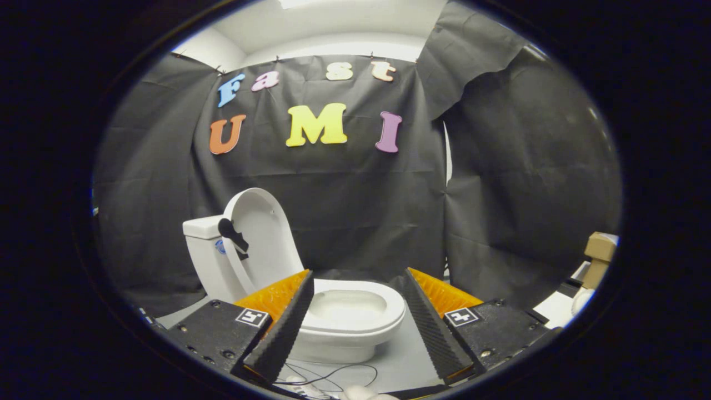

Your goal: Open the toilet lid.

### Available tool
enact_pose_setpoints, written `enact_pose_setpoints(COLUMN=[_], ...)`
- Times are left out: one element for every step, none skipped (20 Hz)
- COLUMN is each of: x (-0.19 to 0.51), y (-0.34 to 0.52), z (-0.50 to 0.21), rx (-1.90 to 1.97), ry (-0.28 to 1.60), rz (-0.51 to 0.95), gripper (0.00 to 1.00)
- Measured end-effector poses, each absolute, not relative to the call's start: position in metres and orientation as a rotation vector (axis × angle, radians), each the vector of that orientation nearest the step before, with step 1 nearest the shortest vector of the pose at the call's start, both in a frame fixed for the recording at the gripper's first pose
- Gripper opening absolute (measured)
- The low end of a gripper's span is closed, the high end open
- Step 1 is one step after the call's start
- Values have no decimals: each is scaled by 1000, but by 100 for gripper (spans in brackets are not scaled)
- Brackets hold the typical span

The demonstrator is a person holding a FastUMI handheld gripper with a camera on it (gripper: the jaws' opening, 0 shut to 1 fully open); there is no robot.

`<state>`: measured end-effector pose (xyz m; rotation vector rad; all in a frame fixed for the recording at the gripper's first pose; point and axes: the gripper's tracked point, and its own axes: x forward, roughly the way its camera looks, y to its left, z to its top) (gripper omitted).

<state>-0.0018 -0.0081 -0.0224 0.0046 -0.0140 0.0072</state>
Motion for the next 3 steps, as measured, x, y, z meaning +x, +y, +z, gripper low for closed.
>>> enact_pose_setpoints(x=[-2,-1,-1], y=[-10,-11,-12], z=[-21,-23,-23], rx=[9,11,15], ry=[-12,-9,-4], rz=[5,1,-1], gripper=[100,100,100])
